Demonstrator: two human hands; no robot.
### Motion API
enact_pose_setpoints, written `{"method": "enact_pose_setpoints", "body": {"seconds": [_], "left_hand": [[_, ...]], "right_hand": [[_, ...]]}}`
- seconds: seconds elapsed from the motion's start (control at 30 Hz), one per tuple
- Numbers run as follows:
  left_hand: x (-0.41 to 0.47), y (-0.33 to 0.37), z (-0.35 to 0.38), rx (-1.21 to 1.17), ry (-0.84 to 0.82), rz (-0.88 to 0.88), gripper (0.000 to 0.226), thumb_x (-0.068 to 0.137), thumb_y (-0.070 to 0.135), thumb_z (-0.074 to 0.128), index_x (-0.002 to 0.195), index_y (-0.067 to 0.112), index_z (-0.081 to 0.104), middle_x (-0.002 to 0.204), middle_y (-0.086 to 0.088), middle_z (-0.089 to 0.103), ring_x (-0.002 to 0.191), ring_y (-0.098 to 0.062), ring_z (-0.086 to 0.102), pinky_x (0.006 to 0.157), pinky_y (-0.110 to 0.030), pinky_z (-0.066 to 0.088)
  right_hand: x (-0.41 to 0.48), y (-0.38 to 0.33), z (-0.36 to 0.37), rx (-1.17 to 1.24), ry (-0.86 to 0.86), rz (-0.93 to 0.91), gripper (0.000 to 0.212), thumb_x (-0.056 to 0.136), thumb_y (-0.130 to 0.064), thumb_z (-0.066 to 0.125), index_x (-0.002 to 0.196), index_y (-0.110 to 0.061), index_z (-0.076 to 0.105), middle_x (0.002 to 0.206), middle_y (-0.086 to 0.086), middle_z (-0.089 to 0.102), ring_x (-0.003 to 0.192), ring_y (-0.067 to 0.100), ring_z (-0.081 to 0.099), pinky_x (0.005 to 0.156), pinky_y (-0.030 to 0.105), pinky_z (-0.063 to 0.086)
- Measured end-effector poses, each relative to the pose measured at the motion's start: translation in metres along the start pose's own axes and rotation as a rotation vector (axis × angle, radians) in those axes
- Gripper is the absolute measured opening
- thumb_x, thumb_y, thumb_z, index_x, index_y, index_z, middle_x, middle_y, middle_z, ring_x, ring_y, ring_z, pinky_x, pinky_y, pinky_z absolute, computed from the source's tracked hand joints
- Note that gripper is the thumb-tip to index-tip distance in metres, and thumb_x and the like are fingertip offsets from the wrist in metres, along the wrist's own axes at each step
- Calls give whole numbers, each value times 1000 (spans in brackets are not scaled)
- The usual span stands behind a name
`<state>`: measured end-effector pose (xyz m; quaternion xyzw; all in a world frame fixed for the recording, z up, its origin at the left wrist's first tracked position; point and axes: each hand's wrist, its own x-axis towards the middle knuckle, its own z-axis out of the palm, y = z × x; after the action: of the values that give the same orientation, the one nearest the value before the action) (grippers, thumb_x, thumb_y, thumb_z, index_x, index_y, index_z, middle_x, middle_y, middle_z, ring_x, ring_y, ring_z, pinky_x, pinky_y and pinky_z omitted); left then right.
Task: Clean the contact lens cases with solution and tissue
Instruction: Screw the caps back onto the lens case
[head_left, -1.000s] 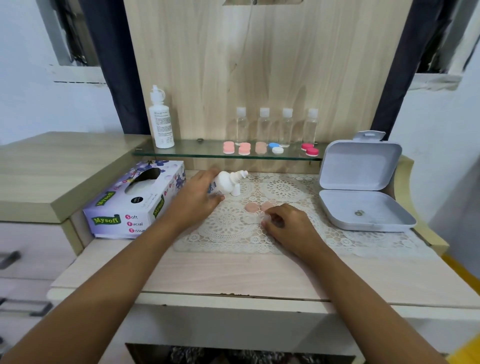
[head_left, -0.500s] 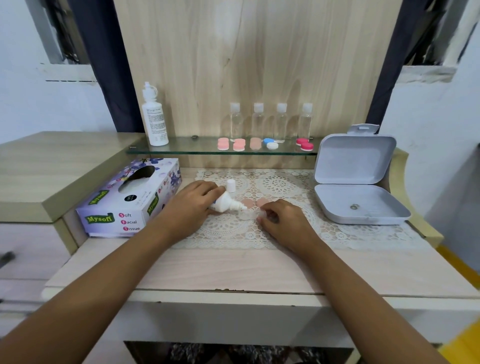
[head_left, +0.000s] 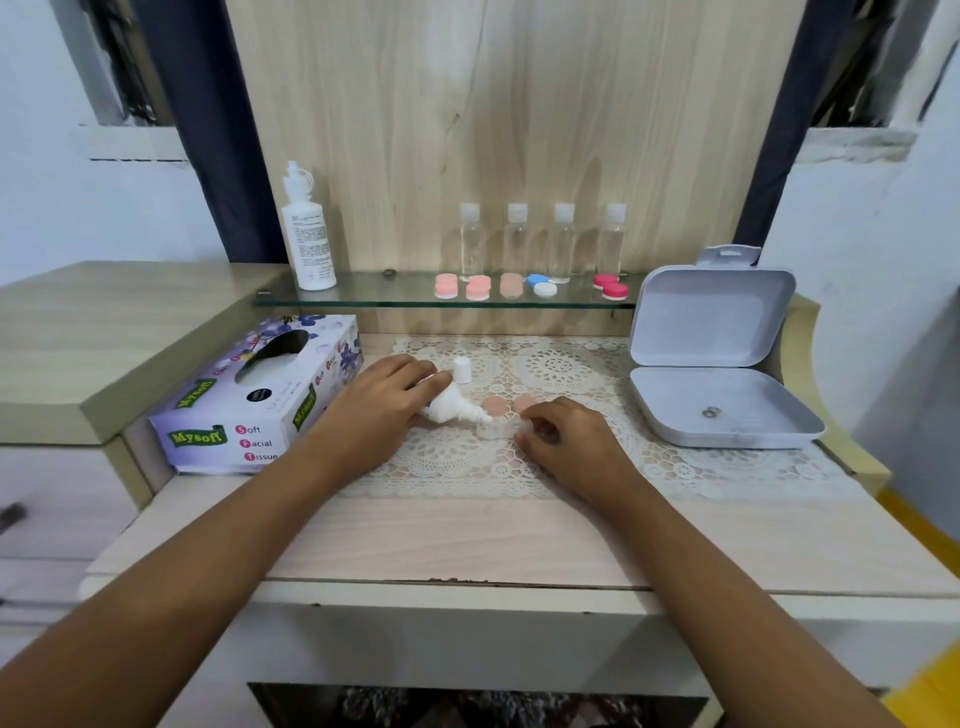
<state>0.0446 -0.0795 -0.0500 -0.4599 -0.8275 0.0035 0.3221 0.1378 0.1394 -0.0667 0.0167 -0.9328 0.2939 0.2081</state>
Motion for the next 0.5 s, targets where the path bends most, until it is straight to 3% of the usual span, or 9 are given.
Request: {"method": "enact_pose_setpoints", "body": {"seconds": [0.5], "left_hand": [[3, -4, 5, 42, 28, 30, 54, 66, 2, 79, 117, 6, 60, 109, -13, 64, 100, -33, 59, 87, -42, 51]], "right_hand": [[1, 1, 0, -3, -11, 9, 27, 87, -25, 61, 111, -12, 65, 100, 7, 61, 93, 18, 53, 71, 21, 33]]}}
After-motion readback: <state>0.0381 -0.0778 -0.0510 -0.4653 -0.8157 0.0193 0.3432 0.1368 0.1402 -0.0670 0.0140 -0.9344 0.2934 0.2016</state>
